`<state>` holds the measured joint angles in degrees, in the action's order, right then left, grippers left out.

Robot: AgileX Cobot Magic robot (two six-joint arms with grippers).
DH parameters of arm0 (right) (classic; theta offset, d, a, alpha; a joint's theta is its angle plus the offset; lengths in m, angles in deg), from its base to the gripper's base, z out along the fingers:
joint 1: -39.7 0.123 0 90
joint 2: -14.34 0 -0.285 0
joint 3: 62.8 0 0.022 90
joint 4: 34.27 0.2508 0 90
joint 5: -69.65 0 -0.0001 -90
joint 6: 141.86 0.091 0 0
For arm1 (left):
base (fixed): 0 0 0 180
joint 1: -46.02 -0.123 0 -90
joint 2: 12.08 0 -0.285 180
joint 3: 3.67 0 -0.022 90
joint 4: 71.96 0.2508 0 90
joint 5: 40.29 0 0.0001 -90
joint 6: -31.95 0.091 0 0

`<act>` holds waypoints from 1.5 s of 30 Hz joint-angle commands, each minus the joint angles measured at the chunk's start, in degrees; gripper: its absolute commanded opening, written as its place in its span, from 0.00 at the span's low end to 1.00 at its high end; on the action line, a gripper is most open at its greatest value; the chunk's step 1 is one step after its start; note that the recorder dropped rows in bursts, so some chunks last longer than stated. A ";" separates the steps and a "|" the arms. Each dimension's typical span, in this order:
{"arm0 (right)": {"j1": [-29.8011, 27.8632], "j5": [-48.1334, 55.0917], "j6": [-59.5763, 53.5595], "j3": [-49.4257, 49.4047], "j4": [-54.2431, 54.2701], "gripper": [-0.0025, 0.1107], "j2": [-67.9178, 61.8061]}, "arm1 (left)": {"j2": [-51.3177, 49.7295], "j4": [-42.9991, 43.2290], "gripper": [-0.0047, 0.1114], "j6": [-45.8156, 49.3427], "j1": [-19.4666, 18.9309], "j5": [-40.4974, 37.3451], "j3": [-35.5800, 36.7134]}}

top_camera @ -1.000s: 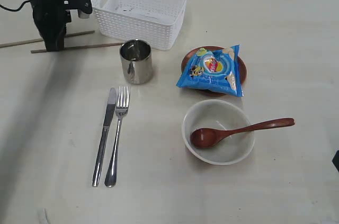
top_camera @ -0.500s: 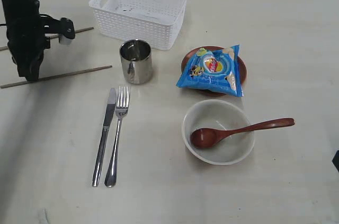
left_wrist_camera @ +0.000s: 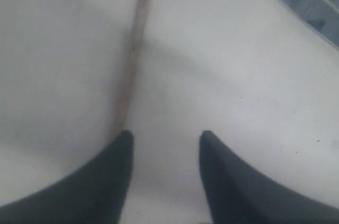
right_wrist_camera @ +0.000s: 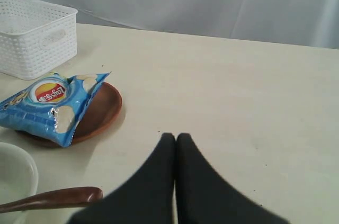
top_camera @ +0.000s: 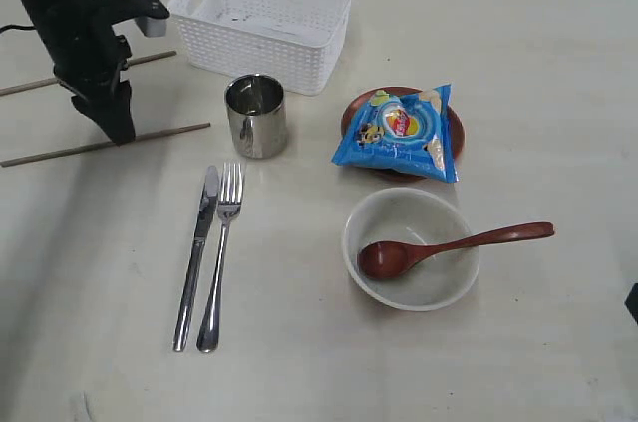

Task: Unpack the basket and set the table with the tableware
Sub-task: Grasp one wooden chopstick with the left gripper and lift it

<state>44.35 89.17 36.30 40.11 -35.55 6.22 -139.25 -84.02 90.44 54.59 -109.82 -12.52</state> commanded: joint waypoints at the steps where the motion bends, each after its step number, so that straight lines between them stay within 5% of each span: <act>1: -0.31 -0.12 0.09 -0.13 -0.27 0.02 0.34 | 0.07 -1.50 0.57 2.30 1.10 5.32 0.36; 5: -0.31 -0.12 0.09 -0.13 -0.27 0.02 0.34 | -0.20 -0.61 0.48 3.58 1.10 6.46 0.36; 14: -0.31 -0.12 0.09 -0.13 -0.27 0.02 0.34 | -0.70 2.51 0.54 3.69 1.95 6.21 1.23; 20: -0.31 -0.12 0.09 -0.13 -0.27 0.02 0.34 | -0.70 12.36 0.54 0.15 4.63 15.98 8.69; 25: -0.31 -0.12 0.09 -0.13 -0.27 0.02 0.34 | -0.70 11.72 0.53 -0.40 4.75 21.52 10.38; 28: -0.31 -0.12 0.09 -0.13 -0.27 0.02 0.34 | -0.70 12.50 0.46 -0.40 4.75 21.24 10.38; 37: -0.31 -0.12 0.09 -0.13 -0.27 0.02 0.34 | -0.70 12.50 0.04 -2.83 4.75 18.02 12.07; 45: -0.31 -0.12 0.09 -0.13 -0.27 0.02 0.34 | -0.70 22.08 0.04 -9.84 4.75 21.94 18.00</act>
<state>44.35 89.17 36.30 40.11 -35.55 6.22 -137.57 -67.72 86.05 59.33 -88.16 2.99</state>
